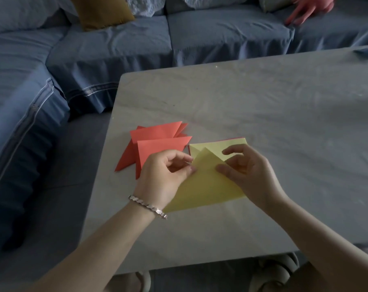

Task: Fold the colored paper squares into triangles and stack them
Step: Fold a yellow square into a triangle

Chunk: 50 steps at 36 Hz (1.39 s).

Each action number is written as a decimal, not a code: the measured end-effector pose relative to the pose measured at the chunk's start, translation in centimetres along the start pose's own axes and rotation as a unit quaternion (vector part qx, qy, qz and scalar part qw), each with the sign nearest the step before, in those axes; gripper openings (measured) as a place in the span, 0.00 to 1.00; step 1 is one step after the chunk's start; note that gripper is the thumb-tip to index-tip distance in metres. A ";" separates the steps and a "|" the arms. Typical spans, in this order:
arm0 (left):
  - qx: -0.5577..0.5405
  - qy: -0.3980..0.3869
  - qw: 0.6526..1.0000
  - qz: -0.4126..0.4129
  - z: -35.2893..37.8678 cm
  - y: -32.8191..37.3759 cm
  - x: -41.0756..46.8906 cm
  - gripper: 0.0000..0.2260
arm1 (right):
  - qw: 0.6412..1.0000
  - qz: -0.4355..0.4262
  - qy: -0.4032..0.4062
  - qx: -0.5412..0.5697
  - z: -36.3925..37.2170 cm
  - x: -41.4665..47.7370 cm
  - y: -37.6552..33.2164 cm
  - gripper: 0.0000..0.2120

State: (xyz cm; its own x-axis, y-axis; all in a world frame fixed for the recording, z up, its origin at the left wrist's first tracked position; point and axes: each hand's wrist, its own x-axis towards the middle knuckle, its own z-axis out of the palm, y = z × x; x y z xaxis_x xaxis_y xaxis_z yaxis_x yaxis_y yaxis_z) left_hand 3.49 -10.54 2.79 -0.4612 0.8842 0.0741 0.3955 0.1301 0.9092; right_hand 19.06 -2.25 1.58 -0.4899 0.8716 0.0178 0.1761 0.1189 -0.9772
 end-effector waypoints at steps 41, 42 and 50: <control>0.071 0.054 0.992 0.092 -0.4 2.7 -1.6 0.11 | 0.998 -0.012 0.037 0.046 0.4 -0.7 -2.2 0.11; 0.073 0.053 0.992 0.093 -0.4 2.8 -1.6 0.11 | 0.998 -0.013 0.037 0.045 0.4 -0.7 -2.2 0.12; 0.079 0.054 0.991 0.088 -0.7 2.5 -1.7 0.10 | 0.999 -0.008 0.027 0.031 0.6 -0.5 -2.2 0.11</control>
State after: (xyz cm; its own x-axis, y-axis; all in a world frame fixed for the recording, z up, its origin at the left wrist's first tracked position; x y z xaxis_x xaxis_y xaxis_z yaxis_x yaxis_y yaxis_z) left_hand 4.72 -12.00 5.25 -0.4532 0.8469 0.2779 0.5928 0.0535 0.8036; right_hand 18.43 -3.23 3.56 -0.4457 0.8942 0.0426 0.1141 0.1039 -0.9880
